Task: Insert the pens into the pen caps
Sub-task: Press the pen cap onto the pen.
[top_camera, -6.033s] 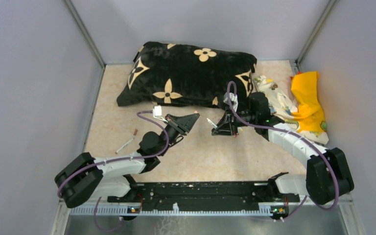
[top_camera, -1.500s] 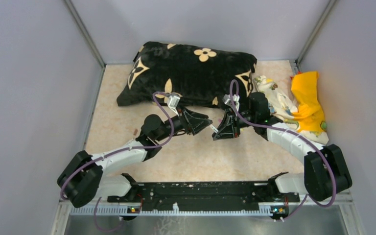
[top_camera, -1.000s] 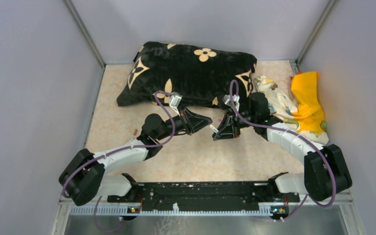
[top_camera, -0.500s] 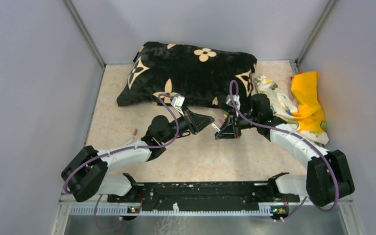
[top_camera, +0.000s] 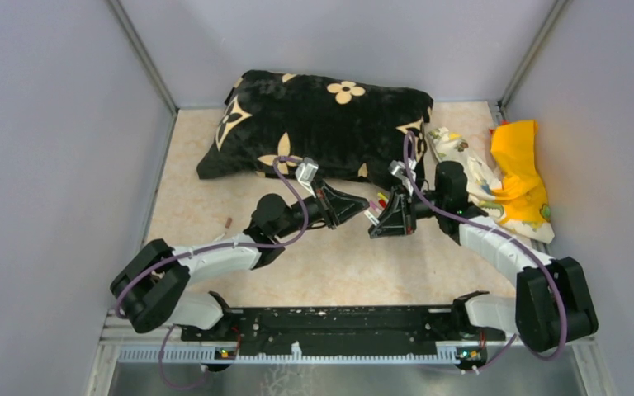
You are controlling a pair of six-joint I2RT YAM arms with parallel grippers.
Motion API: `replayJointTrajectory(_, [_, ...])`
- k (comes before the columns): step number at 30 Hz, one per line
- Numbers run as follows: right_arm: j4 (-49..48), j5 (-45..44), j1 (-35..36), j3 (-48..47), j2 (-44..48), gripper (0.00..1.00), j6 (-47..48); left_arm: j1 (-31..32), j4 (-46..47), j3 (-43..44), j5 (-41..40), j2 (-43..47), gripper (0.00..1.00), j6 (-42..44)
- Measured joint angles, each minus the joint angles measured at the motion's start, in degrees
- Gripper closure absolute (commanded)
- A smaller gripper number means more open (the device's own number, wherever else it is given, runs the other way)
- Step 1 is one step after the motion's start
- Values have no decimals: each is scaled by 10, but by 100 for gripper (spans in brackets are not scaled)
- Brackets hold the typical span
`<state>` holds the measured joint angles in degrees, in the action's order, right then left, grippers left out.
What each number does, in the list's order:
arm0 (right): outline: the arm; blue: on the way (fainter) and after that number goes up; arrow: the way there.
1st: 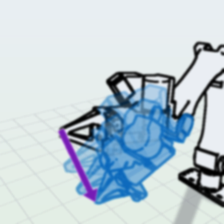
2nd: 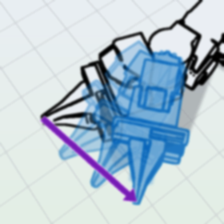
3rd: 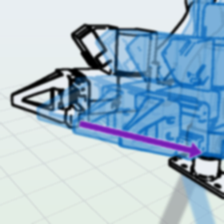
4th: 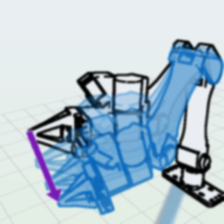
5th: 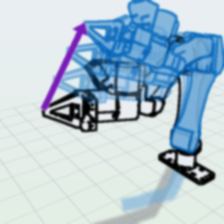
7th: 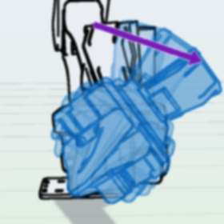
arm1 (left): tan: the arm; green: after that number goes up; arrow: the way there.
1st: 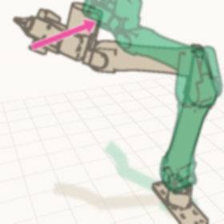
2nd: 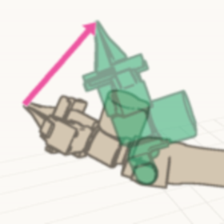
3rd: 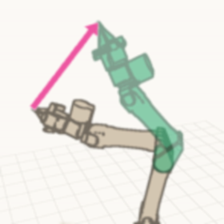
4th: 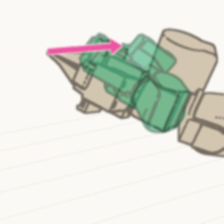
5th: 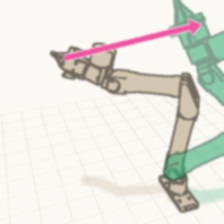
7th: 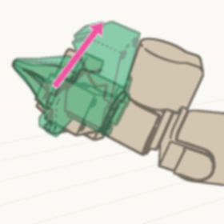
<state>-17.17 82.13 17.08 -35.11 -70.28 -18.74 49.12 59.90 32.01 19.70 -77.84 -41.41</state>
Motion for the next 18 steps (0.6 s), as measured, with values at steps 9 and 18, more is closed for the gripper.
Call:
replayJointTrajectory(9, [186, -150, -6, -21, 40, 100, 157, 0, -114, 45, -31, -15, 100, 55])
replayJointTrajectory(18, [210, -142, -17, -18, 37, 100, 131, 8, -132, 67, -48, -45, 100, 58])
